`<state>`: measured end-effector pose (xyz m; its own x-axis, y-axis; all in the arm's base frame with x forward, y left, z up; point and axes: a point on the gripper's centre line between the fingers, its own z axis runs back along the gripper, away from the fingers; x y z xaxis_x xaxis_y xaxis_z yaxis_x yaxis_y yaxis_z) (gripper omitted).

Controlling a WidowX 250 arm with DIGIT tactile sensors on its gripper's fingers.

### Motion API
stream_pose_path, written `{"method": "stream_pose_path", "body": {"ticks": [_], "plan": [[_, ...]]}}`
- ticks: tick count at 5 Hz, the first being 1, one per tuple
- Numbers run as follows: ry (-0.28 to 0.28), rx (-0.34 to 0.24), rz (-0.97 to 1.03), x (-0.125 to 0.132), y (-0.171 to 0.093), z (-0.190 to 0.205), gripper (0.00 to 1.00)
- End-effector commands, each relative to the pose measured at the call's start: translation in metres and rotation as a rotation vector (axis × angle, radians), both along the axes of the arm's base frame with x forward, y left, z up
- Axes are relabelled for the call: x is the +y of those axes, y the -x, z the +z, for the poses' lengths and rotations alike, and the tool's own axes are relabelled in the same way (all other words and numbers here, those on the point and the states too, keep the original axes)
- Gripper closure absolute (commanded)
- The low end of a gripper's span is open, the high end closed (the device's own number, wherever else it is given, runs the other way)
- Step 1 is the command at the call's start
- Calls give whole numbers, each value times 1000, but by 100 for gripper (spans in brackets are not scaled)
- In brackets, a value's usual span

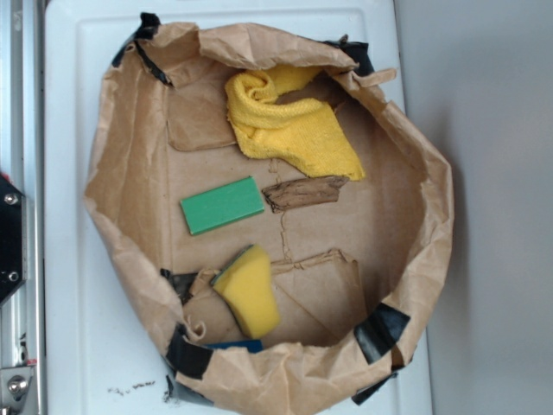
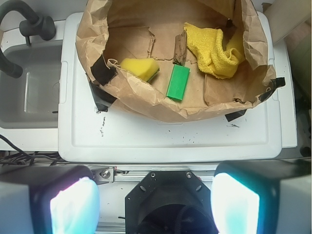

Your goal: Grab the wood chip.

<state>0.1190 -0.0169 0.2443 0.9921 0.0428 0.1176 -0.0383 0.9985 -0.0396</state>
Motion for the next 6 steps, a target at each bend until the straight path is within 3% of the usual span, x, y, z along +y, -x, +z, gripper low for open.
{"method": "stream_pose_path", "body": {"ticks": [1, 2, 3, 6], "plan": [[0, 0, 0, 0, 0, 0, 0], [43, -6, 23, 4, -50, -2, 0], [46, -26, 25, 20, -100, -12, 0], [46, -26, 25, 20, -100, -12, 0]]}}
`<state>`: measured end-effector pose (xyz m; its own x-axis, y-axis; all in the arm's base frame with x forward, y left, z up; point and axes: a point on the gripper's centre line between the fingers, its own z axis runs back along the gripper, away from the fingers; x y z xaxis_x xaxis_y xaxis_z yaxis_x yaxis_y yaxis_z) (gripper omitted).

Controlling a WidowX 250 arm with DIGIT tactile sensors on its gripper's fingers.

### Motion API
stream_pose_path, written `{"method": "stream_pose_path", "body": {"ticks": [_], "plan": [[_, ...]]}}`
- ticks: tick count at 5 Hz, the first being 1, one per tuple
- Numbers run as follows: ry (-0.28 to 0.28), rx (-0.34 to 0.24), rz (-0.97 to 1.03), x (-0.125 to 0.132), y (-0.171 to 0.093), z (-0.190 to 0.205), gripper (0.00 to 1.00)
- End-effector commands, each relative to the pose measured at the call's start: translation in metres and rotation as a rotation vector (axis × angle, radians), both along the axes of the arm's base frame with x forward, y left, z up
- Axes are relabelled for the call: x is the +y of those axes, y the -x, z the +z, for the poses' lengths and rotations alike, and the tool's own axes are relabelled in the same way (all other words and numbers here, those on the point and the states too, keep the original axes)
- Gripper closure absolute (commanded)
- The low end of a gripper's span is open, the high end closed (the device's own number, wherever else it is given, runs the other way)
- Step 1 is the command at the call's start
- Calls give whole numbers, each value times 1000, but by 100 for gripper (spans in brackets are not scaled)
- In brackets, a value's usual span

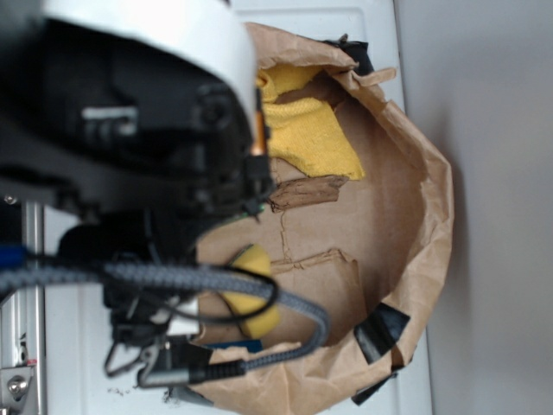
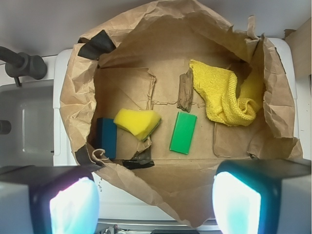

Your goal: Grab the wood chip.

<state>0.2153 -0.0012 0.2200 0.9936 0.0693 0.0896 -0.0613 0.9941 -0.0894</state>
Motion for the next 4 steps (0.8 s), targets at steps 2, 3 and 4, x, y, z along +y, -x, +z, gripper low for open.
{"method": "stream_pose_path", "body": {"ticks": [2, 3, 4], "plan": [[-25, -38, 6, 9, -24, -9, 0], [-41, -53, 35, 17, -43, -29, 0], [-55, -41, 38, 21, -58, -54, 0]]}}
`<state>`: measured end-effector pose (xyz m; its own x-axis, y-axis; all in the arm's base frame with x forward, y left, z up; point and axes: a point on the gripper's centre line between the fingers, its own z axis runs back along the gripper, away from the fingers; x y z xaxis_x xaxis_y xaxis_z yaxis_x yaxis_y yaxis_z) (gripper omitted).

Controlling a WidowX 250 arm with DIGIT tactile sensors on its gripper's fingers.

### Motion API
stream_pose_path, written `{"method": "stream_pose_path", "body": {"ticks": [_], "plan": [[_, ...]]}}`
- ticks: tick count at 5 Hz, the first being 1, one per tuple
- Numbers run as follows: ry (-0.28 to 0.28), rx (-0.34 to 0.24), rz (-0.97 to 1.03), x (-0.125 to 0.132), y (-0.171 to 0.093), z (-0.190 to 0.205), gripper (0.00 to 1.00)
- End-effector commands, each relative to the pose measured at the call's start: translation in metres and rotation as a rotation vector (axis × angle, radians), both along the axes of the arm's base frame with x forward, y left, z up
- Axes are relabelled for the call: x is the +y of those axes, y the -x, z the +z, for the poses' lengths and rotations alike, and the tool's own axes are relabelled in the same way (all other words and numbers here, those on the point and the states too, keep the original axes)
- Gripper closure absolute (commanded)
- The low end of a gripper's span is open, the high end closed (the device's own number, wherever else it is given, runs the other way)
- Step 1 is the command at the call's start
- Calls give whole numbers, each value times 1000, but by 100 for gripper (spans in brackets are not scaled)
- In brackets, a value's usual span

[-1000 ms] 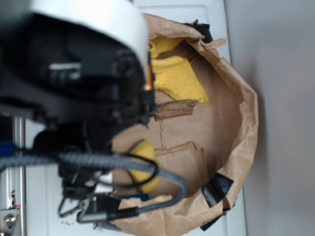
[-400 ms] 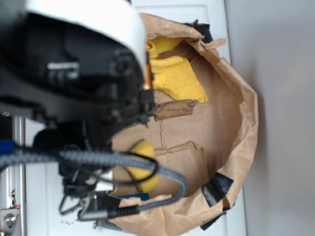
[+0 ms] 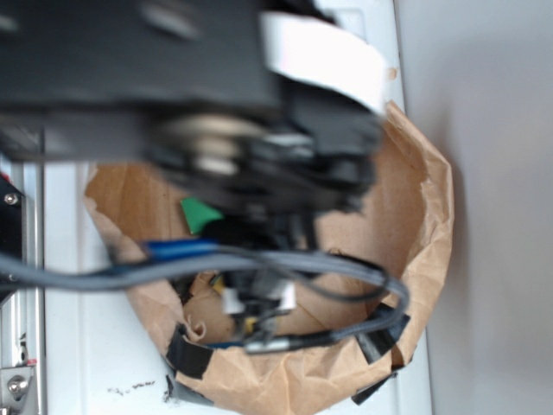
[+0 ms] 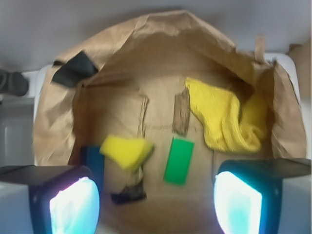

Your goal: Grab the wood chip.

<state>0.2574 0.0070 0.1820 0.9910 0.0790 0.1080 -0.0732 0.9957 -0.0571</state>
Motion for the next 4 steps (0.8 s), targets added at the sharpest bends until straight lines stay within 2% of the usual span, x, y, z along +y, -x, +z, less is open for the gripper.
{"method": "stream_pose_path", "body": {"ticks": [1, 2, 4], "plan": [[-51, -69, 20, 13, -20, -46, 0], [-65, -80, 25, 12, -33, -66, 0], [-65, -80, 25, 12, -33, -66, 0]]}}
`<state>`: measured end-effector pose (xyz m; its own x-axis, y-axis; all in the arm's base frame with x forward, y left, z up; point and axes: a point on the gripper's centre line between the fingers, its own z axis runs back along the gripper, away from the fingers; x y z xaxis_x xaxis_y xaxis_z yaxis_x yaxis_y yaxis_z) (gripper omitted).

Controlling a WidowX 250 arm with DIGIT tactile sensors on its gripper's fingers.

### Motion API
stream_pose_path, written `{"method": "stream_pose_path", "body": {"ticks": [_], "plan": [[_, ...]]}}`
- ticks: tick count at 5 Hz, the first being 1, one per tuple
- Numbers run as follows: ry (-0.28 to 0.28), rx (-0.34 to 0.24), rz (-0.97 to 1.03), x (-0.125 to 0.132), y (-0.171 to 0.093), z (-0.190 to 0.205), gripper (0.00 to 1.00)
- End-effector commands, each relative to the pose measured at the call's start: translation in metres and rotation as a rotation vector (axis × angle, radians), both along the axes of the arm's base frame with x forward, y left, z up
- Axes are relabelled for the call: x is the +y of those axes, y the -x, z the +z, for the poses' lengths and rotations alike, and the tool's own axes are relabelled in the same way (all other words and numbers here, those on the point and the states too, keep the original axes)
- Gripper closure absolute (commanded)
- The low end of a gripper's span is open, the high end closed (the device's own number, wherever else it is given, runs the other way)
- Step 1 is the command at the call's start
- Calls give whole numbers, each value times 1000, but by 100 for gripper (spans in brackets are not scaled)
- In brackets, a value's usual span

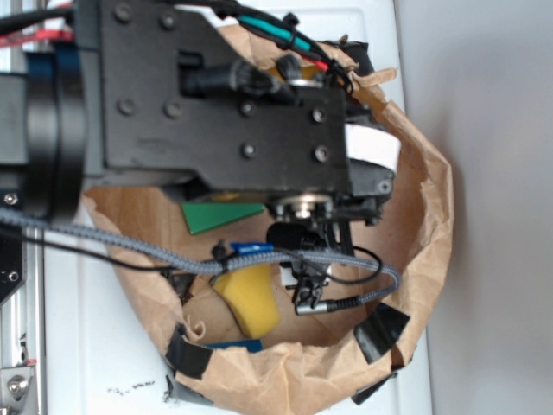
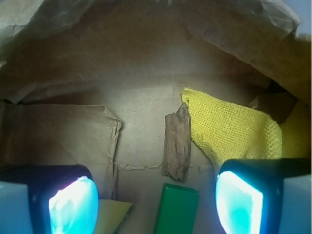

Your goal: Grab the wood chip.

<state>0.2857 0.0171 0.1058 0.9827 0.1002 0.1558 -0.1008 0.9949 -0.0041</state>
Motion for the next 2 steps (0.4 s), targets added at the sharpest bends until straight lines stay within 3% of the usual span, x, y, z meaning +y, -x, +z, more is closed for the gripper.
{"method": "stream_pose_path", "body": {"ticks": [1, 2], "plan": [[6, -9, 65, 6, -10, 0, 0], [17, -40, 78, 12, -11, -21, 0]]}}
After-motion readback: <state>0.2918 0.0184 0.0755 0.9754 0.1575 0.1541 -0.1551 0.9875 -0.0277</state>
